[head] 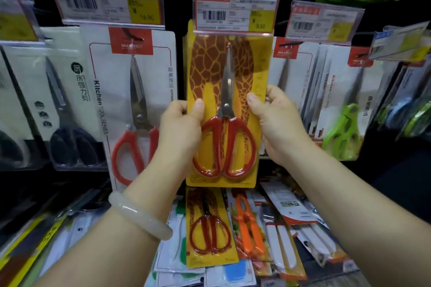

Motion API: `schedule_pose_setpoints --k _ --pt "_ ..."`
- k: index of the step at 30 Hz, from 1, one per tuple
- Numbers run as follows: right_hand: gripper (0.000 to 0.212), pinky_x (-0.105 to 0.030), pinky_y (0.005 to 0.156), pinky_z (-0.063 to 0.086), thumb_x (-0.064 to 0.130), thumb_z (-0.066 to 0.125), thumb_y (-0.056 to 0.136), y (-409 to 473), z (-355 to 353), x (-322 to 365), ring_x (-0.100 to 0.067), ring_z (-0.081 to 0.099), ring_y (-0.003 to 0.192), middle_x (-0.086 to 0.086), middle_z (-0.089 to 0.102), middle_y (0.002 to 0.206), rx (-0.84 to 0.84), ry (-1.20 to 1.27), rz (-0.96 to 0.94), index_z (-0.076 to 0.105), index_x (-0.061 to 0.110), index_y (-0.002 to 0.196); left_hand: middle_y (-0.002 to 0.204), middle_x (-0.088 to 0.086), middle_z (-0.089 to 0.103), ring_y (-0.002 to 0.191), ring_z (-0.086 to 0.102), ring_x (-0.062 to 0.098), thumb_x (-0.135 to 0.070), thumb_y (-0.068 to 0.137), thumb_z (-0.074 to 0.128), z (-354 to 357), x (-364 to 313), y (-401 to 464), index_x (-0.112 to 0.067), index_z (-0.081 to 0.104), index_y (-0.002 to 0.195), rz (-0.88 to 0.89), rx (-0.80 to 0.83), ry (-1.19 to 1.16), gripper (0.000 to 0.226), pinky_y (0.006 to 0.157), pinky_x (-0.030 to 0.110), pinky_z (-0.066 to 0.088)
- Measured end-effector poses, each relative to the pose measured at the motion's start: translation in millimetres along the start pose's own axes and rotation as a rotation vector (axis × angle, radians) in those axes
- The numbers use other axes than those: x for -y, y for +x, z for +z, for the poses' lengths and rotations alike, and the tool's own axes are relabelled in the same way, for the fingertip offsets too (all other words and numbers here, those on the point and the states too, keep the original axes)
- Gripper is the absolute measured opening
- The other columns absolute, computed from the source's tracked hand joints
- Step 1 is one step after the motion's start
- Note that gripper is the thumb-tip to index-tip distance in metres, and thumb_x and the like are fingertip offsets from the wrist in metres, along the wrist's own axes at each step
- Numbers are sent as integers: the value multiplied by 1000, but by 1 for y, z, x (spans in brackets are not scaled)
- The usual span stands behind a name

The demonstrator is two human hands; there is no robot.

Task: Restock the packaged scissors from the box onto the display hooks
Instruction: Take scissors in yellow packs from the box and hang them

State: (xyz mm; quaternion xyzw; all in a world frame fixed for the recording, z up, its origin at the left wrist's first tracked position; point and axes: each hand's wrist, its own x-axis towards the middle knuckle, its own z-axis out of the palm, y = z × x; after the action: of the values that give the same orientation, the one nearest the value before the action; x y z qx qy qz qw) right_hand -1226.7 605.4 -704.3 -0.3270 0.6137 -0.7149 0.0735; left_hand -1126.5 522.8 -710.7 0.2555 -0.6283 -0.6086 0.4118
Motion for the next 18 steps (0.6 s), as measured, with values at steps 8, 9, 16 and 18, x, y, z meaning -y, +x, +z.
schedule_pose_setpoints --k 8,9,16,18 --pt "15 -52 86 53 14 50 94 5 4 4 -27 67 87 -10 69 91 -52 -11 -27 58 21 84 86 15 66 81 66 31 -31 95 50 2 -1 6 -19 53 79 -14 -43 -38 20 82 52 55" --pt "15 -55 86 52 14 52 93 7 6 2 -30 66 87 -12 69 90 -60 -18 -14 59 21 82 83 12 63 78 64 28 -30 95 50 2 -1 9 -18 53 79 -31 -39 -41 20 82 52 55" --pt "14 -32 83 48 29 55 92 25 10 -17 -21 59 100 -2 61 104 -170 -256 -8 54 22 104 115 8 61 103 62 28 -35 93 49 6 20 27 -24 50 102 -45 -72 128 14 92 48 50" --pt "42 -30 89 44 37 58 89 22 2 -28 -18 54 110 -3 55 120 -199 -370 -6 48 16 124 127 7 54 115 55 26 -31 91 52 10 31 20 -19 43 127 -35 -152 165 39 99 46 45"
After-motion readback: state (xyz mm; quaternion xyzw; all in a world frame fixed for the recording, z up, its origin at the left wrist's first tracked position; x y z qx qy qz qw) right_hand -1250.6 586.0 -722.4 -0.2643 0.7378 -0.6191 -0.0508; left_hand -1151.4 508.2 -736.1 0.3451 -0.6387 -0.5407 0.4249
